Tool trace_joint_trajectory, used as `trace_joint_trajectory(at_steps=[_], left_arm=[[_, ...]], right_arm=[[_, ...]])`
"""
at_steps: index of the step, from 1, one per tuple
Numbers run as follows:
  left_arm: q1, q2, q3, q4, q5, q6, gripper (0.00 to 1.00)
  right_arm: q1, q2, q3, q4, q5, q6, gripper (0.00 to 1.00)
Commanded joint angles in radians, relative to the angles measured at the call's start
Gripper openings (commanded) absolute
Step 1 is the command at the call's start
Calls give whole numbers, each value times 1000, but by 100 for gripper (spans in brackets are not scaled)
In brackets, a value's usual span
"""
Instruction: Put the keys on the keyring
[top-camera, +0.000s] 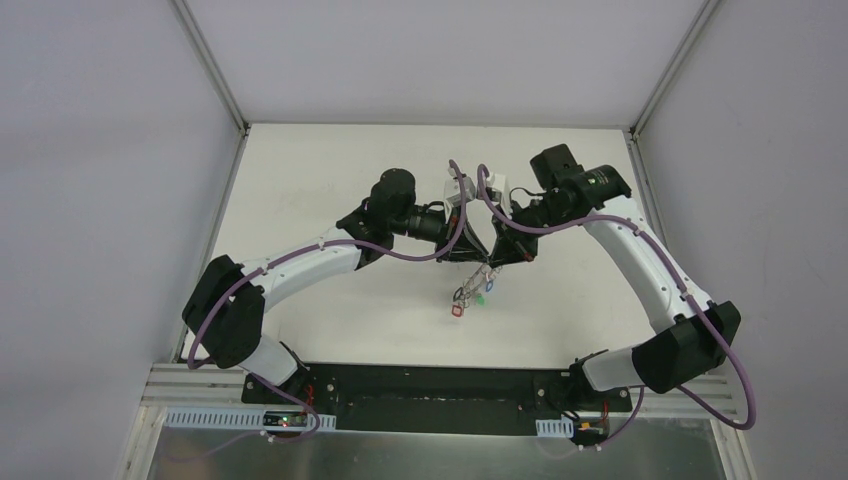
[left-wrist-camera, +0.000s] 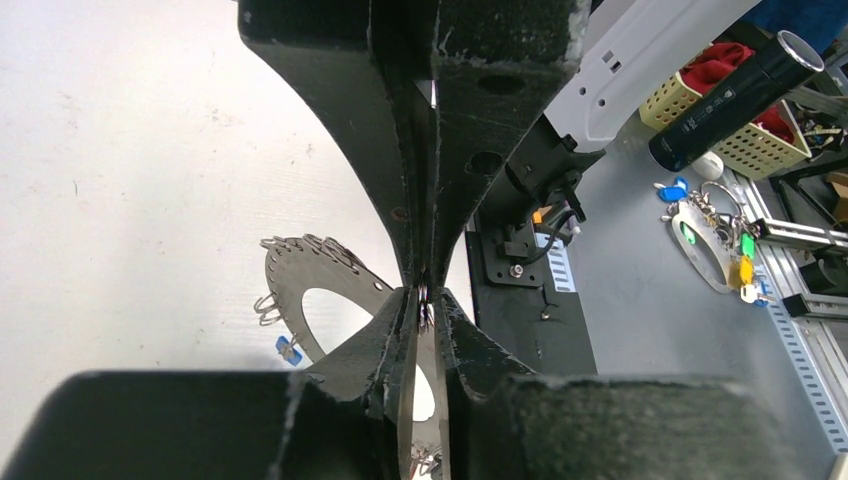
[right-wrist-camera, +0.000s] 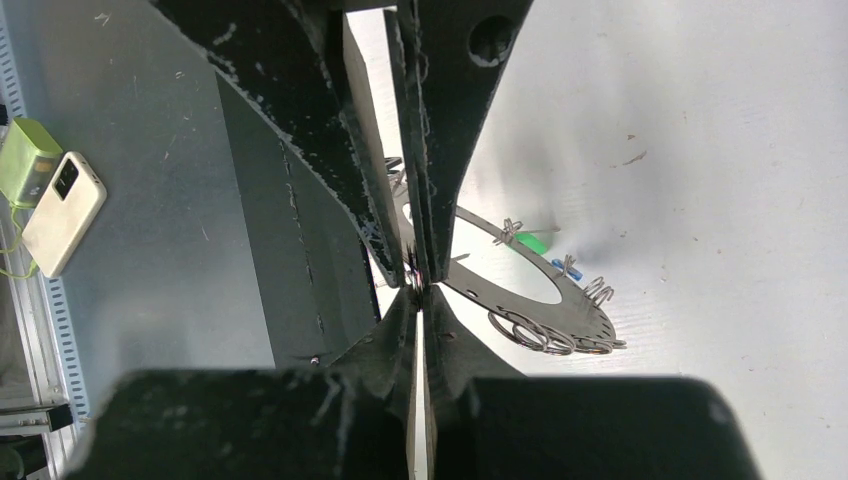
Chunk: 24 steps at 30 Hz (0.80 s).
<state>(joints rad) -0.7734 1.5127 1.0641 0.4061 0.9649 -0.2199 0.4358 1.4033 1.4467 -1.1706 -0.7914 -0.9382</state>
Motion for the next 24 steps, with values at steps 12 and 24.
trace_joint_trajectory(at_steps=[12, 24], left_arm=[[-8, -37, 33, -76, 19, -3, 0], [37, -107, 14, 122, 37, -237, 0]], right_arm=[[-23, -57, -22, 74, -61, 36, 2], [-116, -171, -155, 218, -243, 104, 35]])
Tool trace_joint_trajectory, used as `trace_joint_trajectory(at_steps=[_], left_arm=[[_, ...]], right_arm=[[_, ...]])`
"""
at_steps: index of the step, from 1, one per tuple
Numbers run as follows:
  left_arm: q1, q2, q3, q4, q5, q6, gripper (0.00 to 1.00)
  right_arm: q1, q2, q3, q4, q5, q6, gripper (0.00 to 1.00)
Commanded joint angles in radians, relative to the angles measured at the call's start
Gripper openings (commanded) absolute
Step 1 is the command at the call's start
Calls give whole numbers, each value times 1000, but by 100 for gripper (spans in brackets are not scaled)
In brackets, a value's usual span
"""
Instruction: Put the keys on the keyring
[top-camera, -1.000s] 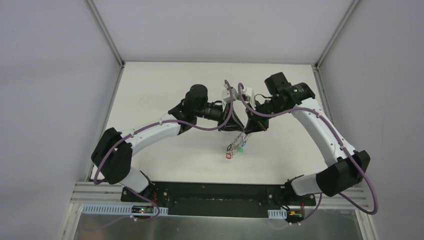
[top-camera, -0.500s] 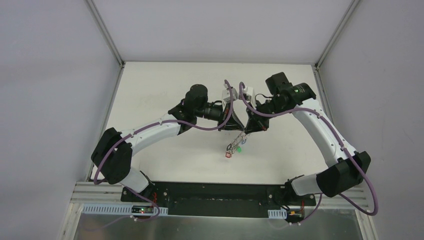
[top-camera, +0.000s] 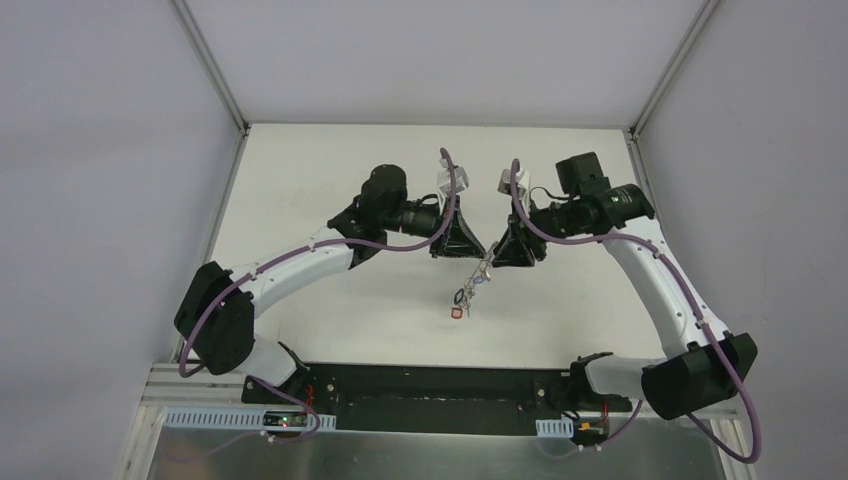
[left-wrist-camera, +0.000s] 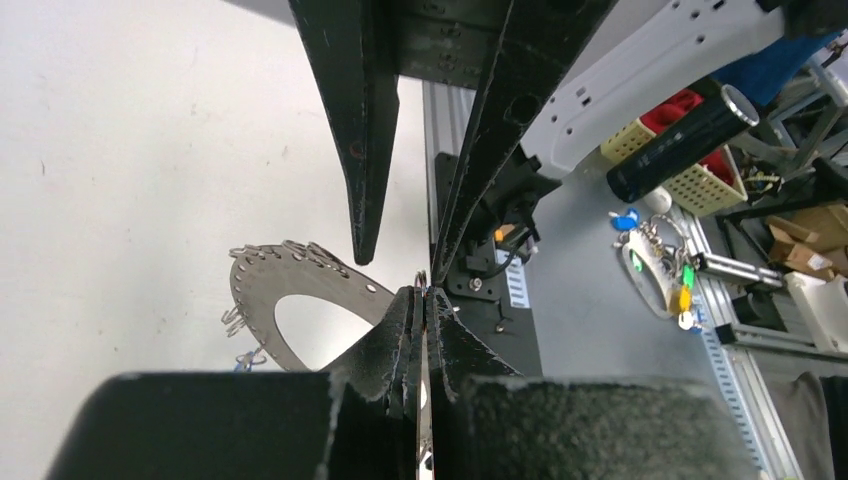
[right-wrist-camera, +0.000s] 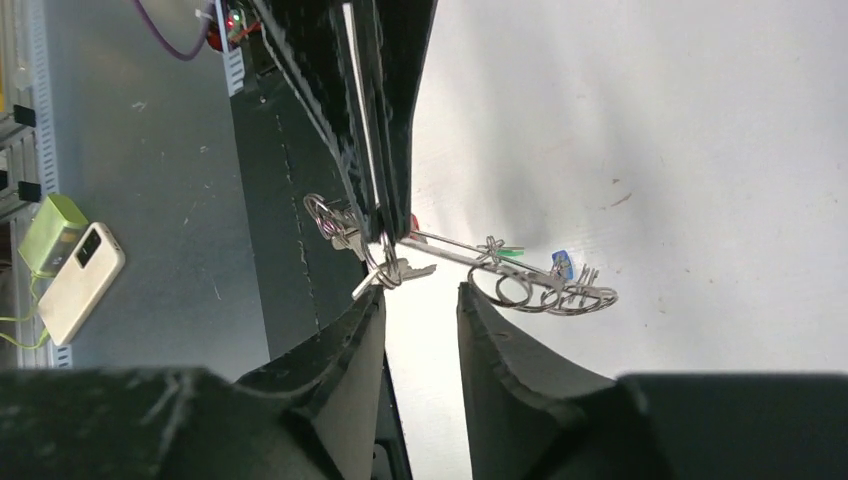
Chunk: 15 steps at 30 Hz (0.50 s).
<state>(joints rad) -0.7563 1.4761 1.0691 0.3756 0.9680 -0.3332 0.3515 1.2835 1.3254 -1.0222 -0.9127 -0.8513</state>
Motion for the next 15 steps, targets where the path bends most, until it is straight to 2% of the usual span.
trace_joint_trajectory(at_steps=[1, 9, 15], left_arm=[[21, -71, 7, 171, 32, -143, 0], [26, -48, -10, 353, -5, -310, 0], [26, -28, -25, 413, -17, -356, 0]], right_arm=[[-45, -60, -47, 75, -147, 19, 35], [-134, -103, -130, 145, -391, 38, 37], [-166, -112, -177, 239, -465, 117, 41]])
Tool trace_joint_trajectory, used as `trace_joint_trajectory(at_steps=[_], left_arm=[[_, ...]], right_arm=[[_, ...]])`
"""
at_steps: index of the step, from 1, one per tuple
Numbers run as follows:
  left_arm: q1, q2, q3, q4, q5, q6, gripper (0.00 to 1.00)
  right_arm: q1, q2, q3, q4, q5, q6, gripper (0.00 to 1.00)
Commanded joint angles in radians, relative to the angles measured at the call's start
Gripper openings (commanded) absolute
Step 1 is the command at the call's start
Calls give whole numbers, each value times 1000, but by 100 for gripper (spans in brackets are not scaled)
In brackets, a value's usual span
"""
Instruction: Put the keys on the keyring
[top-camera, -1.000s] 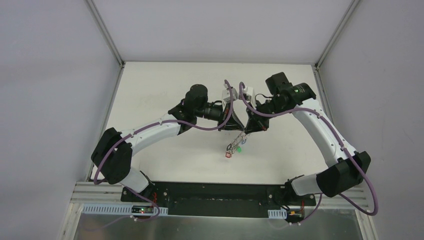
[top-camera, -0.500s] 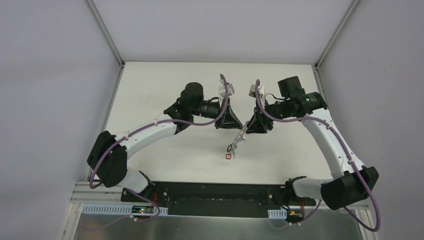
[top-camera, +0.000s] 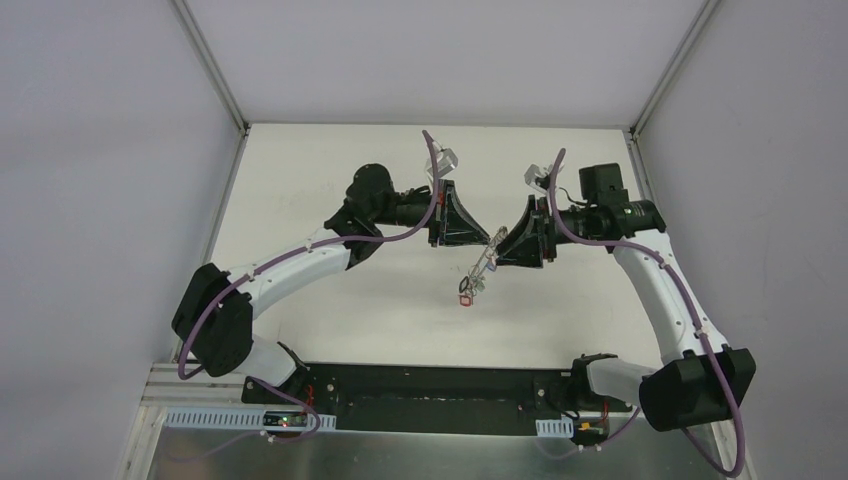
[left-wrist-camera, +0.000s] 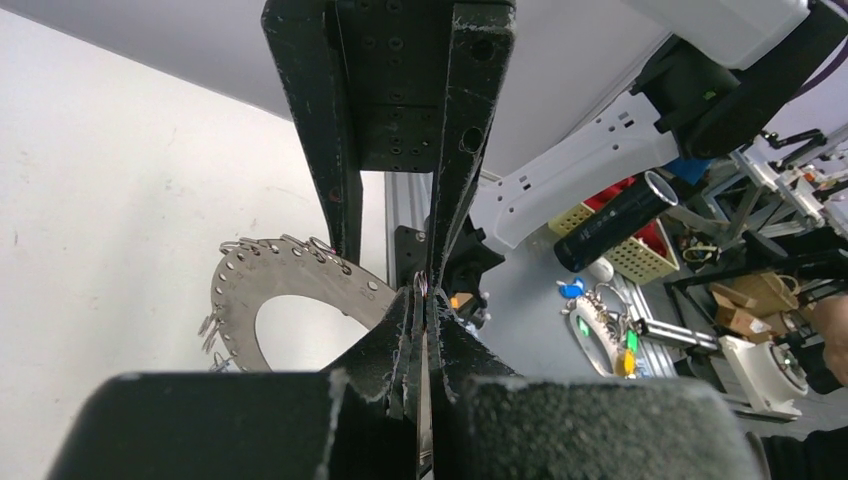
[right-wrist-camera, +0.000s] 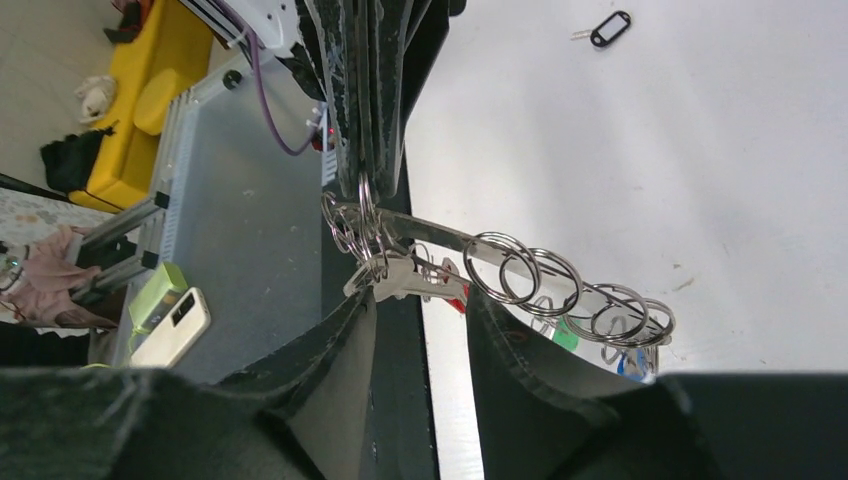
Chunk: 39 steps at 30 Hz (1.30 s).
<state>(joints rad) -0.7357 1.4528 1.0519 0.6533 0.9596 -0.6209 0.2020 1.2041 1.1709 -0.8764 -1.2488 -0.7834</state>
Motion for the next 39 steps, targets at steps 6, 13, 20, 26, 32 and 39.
trace_joint_trajectory(at_steps=[6, 13, 20, 26, 32, 39], left_arm=[[6, -3, -12, 134, -11, -62, 0], [6, -1, -13, 129, -6, -56, 0], [1, 6, -8, 140, -5, -66, 0], [0, 13, -6, 151, -6, -75, 0], [-2, 22, -3, 164, -6, -86, 0], [-4, 27, -3, 167, -6, -86, 0]], right_arm=[[-42, -42, -41, 125, -190, 73, 41], [-61, -83, -99, 278, -221, 201, 41], [-62, -69, -127, 367, -237, 283, 38], [-56, -52, -137, 383, -243, 295, 33], [-34, -54, -164, 460, -223, 360, 30], [-22, -46, -162, 475, -221, 380, 12]])
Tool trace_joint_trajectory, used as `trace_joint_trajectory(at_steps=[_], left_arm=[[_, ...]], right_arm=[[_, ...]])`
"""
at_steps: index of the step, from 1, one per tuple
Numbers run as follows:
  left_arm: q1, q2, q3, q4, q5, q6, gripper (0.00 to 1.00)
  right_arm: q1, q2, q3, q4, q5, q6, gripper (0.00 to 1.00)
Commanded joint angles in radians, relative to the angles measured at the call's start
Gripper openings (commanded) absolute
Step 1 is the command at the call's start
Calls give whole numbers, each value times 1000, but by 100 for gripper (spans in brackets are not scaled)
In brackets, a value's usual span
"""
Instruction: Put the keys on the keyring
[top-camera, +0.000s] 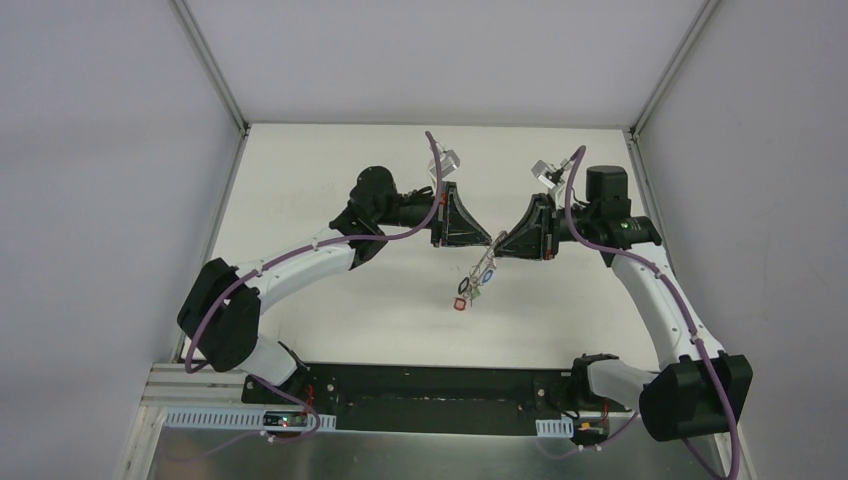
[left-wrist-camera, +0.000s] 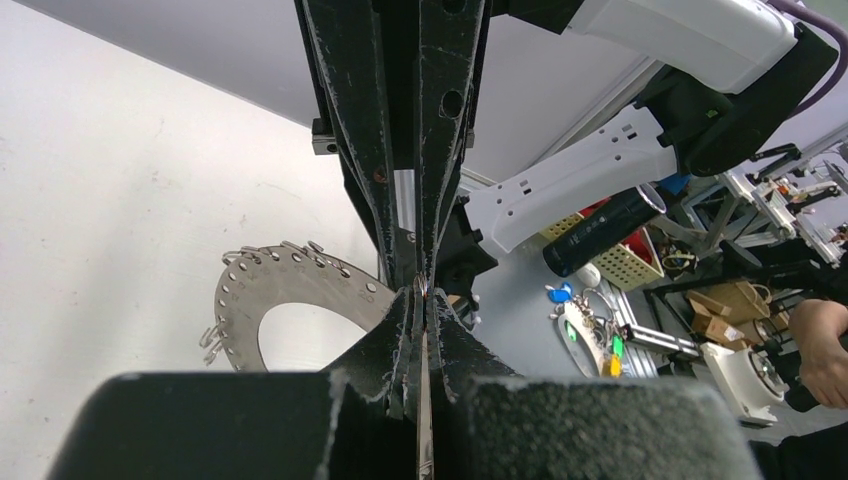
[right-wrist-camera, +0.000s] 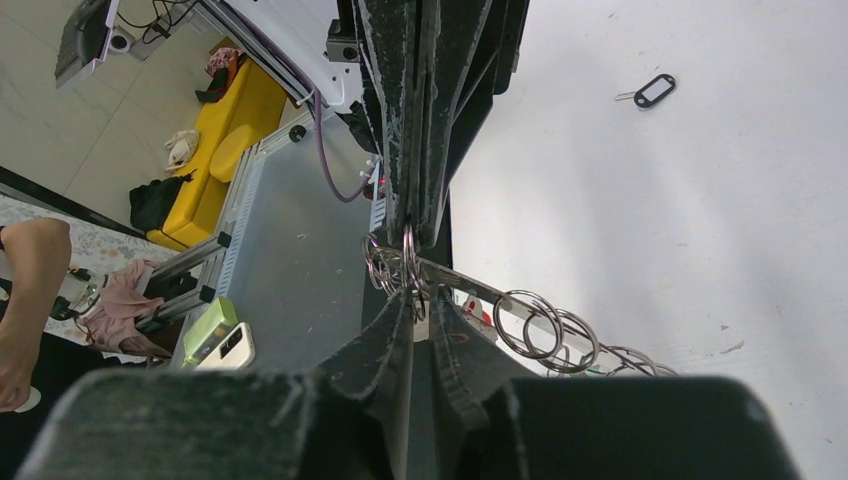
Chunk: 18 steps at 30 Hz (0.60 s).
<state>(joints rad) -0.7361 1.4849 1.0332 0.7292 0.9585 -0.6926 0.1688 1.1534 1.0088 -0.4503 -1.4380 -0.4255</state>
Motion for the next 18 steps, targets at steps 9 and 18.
trace_joint_trajectory(at_steps=[9, 18], left_arm=[[-3, 6, 12, 138, -8, -41, 0], [-7, 21, -1, 222, -21, -100, 0]], right_arm=[[25, -8, -46, 141, -30, 92, 0], [41, -2, -65, 196, -19, 149, 0]])
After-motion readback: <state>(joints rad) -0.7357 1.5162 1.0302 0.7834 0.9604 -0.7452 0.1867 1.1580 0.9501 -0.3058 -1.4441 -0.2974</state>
